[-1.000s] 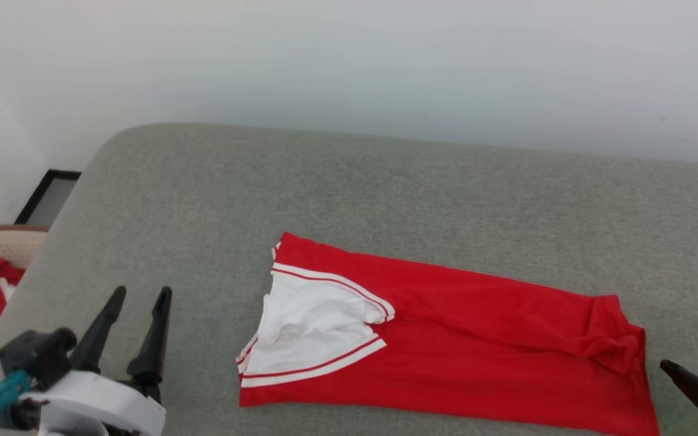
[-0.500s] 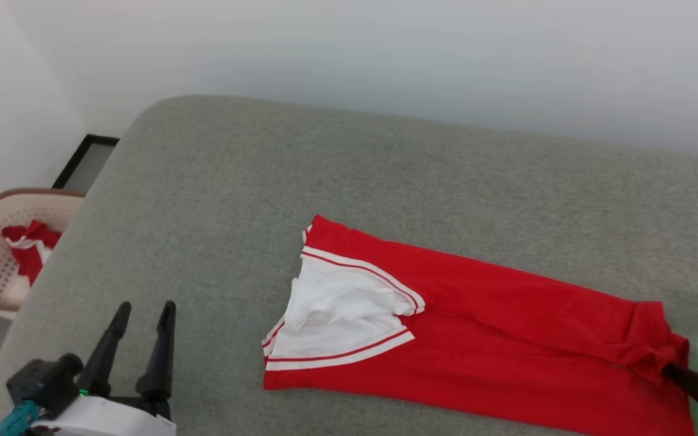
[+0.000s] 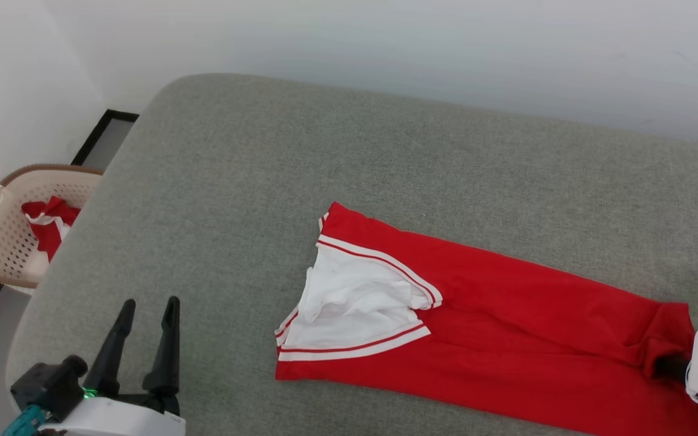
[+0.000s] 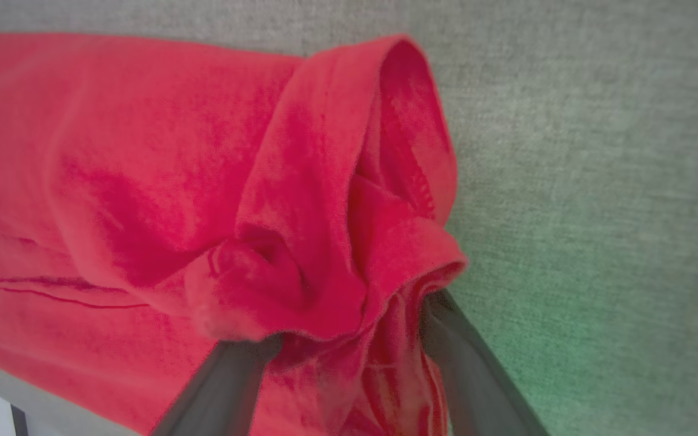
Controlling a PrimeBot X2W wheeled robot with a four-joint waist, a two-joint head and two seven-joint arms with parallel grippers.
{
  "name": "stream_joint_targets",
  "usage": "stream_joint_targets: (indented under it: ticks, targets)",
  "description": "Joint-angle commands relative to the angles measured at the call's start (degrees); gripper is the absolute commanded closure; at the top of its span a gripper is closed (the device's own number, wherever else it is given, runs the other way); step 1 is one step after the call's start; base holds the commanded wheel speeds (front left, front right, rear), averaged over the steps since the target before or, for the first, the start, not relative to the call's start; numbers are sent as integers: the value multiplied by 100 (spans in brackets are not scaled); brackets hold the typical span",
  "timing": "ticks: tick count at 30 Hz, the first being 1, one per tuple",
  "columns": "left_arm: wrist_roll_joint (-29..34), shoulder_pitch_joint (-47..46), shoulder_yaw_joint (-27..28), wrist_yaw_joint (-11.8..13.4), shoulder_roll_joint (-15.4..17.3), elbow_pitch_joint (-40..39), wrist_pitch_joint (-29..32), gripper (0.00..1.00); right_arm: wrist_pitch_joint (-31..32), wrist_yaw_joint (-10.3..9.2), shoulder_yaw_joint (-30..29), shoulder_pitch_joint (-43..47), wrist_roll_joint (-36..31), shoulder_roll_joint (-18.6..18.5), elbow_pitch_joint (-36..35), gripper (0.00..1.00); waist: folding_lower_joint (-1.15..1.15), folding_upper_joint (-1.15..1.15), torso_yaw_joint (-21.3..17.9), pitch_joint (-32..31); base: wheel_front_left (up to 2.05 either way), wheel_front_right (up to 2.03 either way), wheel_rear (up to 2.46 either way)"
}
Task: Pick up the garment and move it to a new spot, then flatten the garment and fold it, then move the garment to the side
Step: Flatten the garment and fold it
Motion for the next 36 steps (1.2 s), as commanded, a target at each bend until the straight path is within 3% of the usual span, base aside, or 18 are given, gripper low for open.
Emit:
stream_joint_targets:
  ticks: [1,11,28,32,36]
  targets:
    - [18,-12,40,-39,-26,-28,0,0,89,8,270,135,133,240,212,100,0,0,8,26,0,0,0]
    - [44,119,150,-41,-71,-186,1,0,-88,3,255,-58,440,-78,247,100,0,0,-113,4,0,0,0]
    - [11,448,229,-38,7,-156,2,0,-527,1,96,-255,358,-1185,909,100,0,0,-529,-345,0,0,0]
    - [-10,517,220,-39,54,-136,2,0,-551,1,256,-375,404,-1263,999,100,0,0,-571,-437,0,0,0]
    - [-53,567,236,-39,90,-129,2,0,-449,2,596,-371,569,-1209,656,100,0,0,-604,-538,0,0,0]
